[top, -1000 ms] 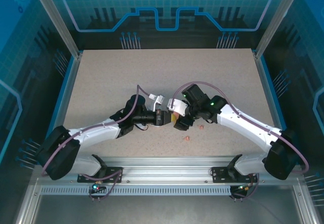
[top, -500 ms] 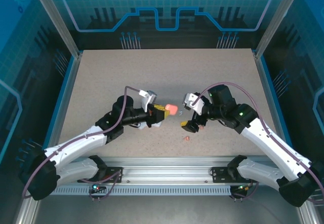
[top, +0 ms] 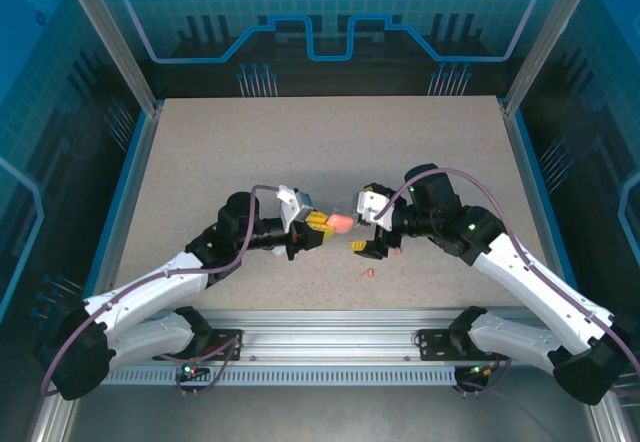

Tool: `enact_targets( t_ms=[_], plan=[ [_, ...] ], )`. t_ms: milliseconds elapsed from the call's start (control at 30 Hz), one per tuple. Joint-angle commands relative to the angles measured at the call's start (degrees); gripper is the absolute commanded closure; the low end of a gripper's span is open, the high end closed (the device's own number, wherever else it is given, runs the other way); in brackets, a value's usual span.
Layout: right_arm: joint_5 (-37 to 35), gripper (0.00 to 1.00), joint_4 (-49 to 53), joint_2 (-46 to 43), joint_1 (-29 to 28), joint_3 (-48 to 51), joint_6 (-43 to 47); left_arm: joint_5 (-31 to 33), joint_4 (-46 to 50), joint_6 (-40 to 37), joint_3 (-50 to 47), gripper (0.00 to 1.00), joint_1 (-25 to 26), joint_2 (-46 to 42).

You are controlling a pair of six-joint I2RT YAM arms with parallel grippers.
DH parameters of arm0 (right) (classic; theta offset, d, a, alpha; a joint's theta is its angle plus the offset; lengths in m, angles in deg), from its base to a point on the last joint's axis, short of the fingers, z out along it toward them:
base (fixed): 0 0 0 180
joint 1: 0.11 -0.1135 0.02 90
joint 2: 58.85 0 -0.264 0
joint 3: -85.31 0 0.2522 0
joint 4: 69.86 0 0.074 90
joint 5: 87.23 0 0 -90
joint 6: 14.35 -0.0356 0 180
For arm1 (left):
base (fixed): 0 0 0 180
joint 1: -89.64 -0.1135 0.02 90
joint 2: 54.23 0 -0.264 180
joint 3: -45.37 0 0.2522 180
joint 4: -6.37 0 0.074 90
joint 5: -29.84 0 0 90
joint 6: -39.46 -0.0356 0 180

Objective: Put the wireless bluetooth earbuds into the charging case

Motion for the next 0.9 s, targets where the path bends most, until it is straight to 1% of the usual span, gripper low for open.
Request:
enact_targets(
  t_ms=[0, 67, 300, 433, 567, 600, 667, 800, 867],
  plan=[
    [3.22, 0.16, 2.33, 2.47, -0.56, -2.18, 2.76, -2.20, -2.00, -3.53, -0.54, 0.88, 0.34, -1.33],
    [4.40, 0.21, 4.80, 4.27, -0.56, -3.61, 3.39, -2.34, -1.98, -4.11, -0.54, 0.88, 0.26, -1.40],
    [7.94, 0.47, 9.30, 9.55, -0.47, -7.84, 4.23, -3.68, -1.39, -6.26, -0.19, 0.88, 0.34, -1.49],
    [8.94, 0.60, 10.13, 10.55, -0.21, -8.53, 4.49, -3.33, -0.63, -7.23, -0.18, 0.88, 0.29, -1.85],
    [9.24, 0.75, 10.72, 10.89, -0.03, -8.83, 4.53, -3.16, 0.04, -7.61, -0.15, 0.86, 0.34, -2.46],
    [9.34, 0.78, 10.91, 10.89, 0.06, -8.96, 4.49, -3.25, 0.19, -7.82, -0.18, 0.84, 0.29, -2.55],
    [9.53, 0.80, 11.31, 10.93, 0.07, -9.23, 4.49, -3.37, 0.78, -8.31, -0.26, 0.75, 0.33, -2.63],
    [9.91, 0.80, 11.79, 10.97, 0.05, -9.74, 4.58, -4.11, 1.93, -9.29, -0.34, 0.57, 0.39, -2.38],
    [10.07, 0.80, 11.94, 11.11, -0.02, -9.92, 4.60, -4.42, 2.07, -9.55, -0.53, 0.52, 0.39, -2.14]
  ],
)
